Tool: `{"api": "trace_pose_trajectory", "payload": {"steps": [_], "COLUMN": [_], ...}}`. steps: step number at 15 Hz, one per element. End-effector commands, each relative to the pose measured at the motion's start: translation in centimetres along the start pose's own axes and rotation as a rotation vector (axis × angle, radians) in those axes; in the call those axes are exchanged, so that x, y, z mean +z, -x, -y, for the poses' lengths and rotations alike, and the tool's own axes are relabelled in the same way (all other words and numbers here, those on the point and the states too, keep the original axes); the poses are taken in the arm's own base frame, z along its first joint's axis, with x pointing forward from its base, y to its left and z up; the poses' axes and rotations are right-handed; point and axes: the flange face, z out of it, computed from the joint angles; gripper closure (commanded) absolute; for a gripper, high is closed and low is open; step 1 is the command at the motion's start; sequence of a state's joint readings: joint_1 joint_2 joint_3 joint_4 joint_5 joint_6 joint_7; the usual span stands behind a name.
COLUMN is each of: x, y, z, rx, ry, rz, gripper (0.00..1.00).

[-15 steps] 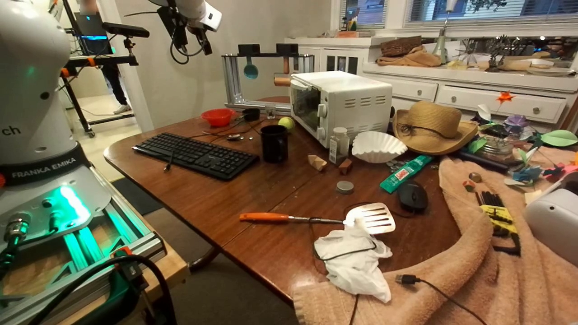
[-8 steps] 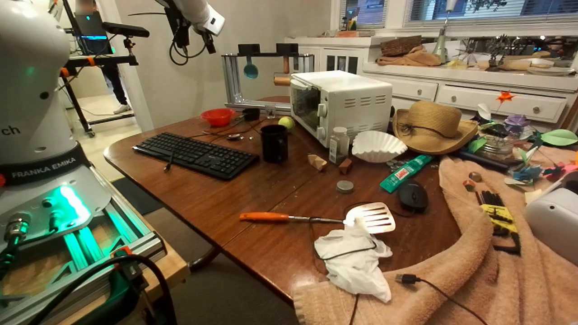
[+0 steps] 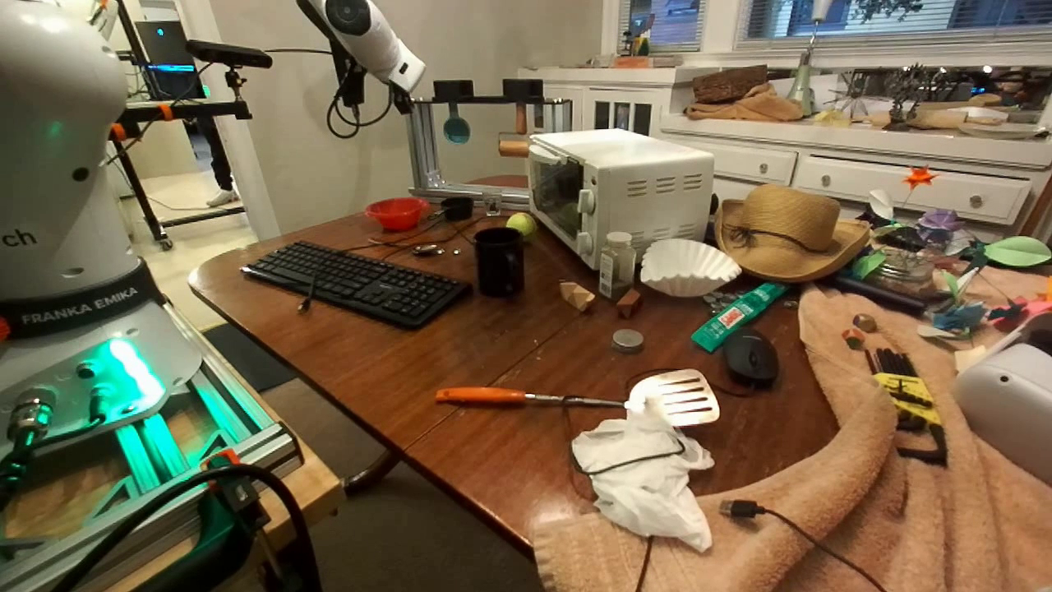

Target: Move the grey stand forwards.

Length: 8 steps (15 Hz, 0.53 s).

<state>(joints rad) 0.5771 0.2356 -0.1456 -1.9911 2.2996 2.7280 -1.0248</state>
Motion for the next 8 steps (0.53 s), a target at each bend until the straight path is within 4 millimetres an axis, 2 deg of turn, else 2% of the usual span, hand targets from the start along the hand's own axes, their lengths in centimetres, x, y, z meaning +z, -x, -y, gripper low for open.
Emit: {"api": "trace_pose_trajectory", "payload": {"steps": [1,2,3,4,5,6,7,8], "x": [2.5,2.9,3.2,3.5,3.8,4.0,4.2,4.3], "y": [0.4,0.6,0.7,0.9,1.0,0.9,0.9,0.9], "z": [-1.1,-1.2,-1.3,-1.3,-1.3,-1.3,-1.2,-1.1], "rx": [0.021,0.024,0.022,0.021,0.021,0.015,0.014,0.013], "ry": [-0.012,-0.011,-0.011,-0.011,-0.012,-0.013,-0.015,-0.019], "rz": [-0.012,-0.012,-0.009,-0.006,-0.003,-0.003,-0.001,-0.001], "gripper": [0.23,0.36,0.44,0.46,0.60,0.69,0.76,0.75]}}
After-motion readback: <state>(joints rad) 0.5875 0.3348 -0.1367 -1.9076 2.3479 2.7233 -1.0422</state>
